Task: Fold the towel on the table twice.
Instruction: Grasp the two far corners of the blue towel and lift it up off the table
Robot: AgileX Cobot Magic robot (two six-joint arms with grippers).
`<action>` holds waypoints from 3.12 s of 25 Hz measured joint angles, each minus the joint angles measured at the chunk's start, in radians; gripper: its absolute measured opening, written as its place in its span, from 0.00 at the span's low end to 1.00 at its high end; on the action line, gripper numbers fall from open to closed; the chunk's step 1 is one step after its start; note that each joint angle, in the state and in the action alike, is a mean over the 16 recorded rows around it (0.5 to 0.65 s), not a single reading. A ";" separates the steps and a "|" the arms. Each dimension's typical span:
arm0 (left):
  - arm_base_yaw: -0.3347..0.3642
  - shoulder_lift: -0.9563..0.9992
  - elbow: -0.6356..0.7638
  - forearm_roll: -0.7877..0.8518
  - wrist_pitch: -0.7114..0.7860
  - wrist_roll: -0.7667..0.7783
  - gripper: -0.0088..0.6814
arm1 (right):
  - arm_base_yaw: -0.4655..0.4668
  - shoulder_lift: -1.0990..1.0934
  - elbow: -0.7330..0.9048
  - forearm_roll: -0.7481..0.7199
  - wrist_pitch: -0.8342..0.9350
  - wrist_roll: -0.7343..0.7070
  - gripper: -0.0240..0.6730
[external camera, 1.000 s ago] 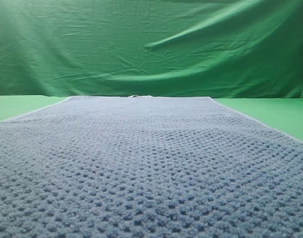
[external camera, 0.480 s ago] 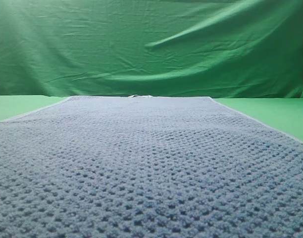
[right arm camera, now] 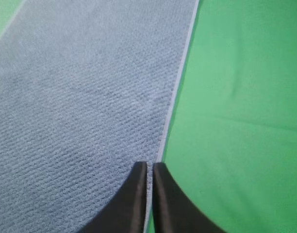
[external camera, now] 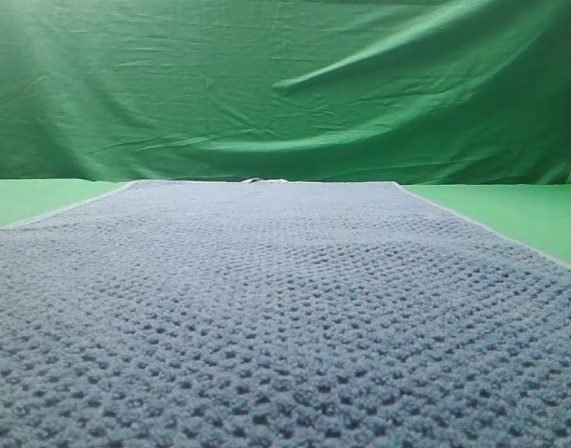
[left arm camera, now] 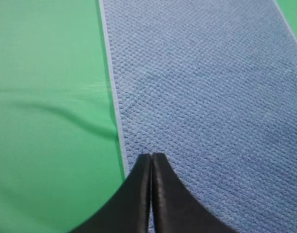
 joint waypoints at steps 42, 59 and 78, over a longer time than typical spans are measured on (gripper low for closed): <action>-0.101 0.985 -0.468 0.186 -0.120 -0.096 0.88 | 0.185 0.961 -0.495 -0.311 -0.020 0.299 0.92; -0.126 1.113 -0.539 0.230 -0.105 -0.103 0.94 | 0.185 1.039 -0.504 -0.305 -0.073 0.297 0.96; -0.178 1.184 -0.597 0.258 -0.049 -0.187 0.45 | 0.190 1.071 -0.523 -0.284 -0.078 0.295 0.43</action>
